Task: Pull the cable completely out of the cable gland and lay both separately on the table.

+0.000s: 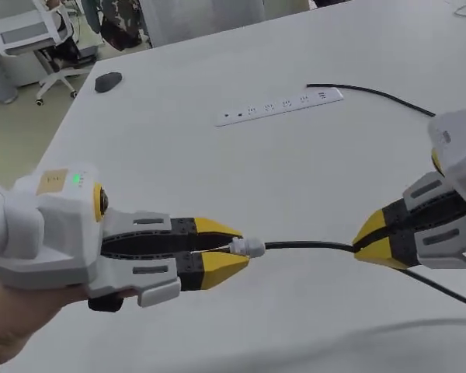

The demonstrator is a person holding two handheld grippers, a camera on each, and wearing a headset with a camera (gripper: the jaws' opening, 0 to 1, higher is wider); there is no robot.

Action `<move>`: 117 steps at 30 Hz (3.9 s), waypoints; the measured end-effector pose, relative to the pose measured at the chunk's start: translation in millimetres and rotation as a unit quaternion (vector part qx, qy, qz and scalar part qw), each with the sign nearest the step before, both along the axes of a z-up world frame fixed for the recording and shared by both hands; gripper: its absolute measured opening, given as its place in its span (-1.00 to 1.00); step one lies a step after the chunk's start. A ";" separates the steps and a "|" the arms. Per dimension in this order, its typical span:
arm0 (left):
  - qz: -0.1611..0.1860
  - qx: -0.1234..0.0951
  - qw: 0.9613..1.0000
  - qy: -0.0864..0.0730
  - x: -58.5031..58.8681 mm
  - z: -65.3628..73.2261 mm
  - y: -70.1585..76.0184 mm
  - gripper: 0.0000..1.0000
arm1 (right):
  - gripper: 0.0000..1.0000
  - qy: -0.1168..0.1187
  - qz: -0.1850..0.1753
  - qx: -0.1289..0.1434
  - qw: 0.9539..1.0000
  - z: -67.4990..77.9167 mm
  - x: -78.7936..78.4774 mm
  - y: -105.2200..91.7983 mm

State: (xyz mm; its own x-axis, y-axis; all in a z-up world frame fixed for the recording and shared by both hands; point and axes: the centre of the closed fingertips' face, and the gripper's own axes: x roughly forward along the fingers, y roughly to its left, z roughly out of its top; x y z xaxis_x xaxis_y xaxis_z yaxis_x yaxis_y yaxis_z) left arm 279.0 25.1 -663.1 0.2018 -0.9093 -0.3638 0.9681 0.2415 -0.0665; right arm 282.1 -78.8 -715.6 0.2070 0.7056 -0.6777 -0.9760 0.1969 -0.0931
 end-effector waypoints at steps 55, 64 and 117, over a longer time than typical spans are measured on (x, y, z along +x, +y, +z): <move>0.000 0.021 1.000 -0.001 -7.5 -13.3 12.5 -0.71 | -1.00 0.032 0.103 0.030 0.994 20.8 -15.7 109.4; 0.042 0.001 0.999 -0.010 -13.2 -5.9 50.3 -0.71 | -1.00 0.015 0.107 0.003 0.994 17.1 -15.7 111.4; 0.419 -0.004 0.908 -0.012 -42.7 -147.4 271.7 -0.70 | -1.00 0.118 -0.119 0.144 0.975 -84.9 51.5 376.7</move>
